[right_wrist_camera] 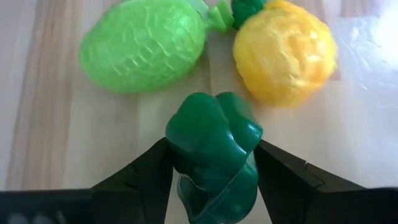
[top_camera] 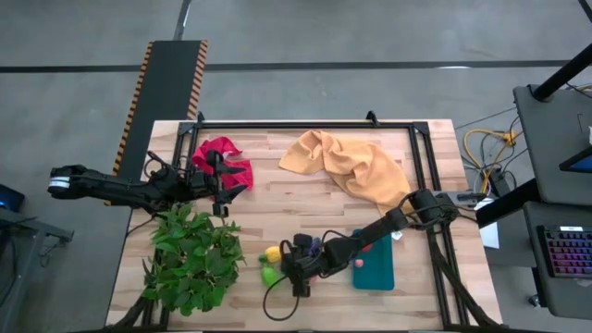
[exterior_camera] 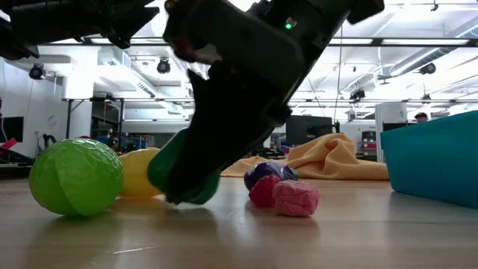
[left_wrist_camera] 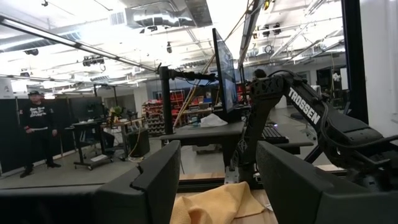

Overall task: Pick and placing Produce into tupperware
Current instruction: Put the green bell pepper into the blue bin

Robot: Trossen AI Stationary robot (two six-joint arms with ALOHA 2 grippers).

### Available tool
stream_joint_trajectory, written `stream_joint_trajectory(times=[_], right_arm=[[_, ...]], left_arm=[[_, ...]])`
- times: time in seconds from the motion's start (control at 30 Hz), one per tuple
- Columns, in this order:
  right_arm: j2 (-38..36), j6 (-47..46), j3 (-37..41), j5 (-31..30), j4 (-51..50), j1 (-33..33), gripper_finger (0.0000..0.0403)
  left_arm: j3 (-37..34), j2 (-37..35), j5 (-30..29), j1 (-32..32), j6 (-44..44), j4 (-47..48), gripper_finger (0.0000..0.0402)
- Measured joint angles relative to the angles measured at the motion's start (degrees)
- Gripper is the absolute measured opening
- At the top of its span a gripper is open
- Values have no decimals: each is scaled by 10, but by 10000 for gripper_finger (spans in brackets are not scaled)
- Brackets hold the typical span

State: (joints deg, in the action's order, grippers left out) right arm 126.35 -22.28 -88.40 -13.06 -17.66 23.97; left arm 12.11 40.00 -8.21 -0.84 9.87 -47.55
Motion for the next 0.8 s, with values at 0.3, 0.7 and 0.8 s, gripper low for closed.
stream_joint_trajectory(times=[0.3, 0.7, 0.8], right_arm=[[-43, -1, -4, -16, -77, -1, 195], [-164, -90, 6, -124, -303, 4, 195], [-204, -133, 18, -142, -352, 14, 195]], left_arm=[[1, 0, 0, 0, -1, 0, 196], [0, 0, 0, 0, -2, 0, 196], [-1, 0, 0, 0, -2, 0, 196]])
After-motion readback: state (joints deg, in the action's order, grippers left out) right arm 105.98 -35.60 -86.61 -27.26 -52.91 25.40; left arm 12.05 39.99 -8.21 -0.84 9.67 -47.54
